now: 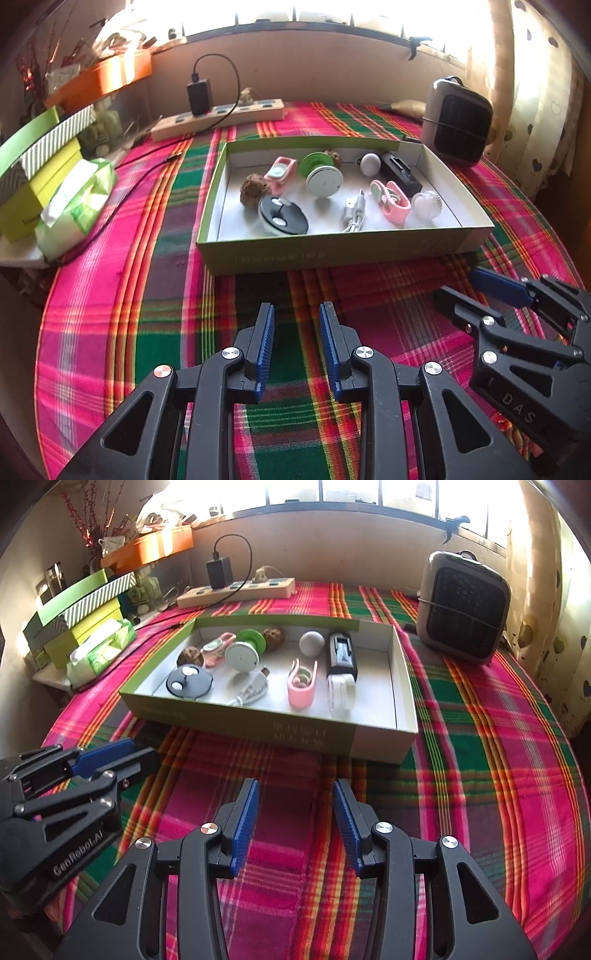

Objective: Organize objects

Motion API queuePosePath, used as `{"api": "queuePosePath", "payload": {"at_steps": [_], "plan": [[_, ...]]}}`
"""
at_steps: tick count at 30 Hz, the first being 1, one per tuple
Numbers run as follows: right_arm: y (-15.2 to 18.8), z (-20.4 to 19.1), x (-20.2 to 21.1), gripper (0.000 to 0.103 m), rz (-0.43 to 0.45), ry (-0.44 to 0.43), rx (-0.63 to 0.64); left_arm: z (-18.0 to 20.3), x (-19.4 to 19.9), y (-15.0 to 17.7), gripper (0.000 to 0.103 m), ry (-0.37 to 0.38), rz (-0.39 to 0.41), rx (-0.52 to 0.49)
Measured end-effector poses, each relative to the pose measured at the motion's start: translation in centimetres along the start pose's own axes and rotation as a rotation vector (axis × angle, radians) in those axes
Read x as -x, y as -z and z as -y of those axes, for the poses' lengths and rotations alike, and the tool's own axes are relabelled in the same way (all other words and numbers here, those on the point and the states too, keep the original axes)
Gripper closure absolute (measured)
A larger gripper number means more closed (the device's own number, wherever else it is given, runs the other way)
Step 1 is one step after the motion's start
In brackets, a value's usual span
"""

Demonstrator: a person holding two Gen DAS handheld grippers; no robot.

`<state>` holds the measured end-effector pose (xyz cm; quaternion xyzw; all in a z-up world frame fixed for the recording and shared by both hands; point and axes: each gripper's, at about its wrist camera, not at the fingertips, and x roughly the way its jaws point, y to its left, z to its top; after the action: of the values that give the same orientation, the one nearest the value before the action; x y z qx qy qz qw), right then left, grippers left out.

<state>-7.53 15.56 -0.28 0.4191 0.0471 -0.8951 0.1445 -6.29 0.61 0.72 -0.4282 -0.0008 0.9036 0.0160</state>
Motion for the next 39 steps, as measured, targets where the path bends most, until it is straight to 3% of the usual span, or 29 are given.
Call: {"api": "queuePosePath", "payload": {"at_steps": [14,20,39], "plan": [[0.7,0.2,-0.2,0.055,-0.028,0.031,0.006,0.5,-0.3,0.8,0.074,-0.014,-0.025,0.001],[1.1,0.6,0.1,0.041,-0.036,0.058,-0.009,0.7,0.0,1.2,0.069,-0.009,-0.013,0.008],[2.0,0.7,0.7,0.035,-0.039,0.059,-0.006,1.3,0.5,2.1,0.066,-0.025,0.005,0.017]]}}
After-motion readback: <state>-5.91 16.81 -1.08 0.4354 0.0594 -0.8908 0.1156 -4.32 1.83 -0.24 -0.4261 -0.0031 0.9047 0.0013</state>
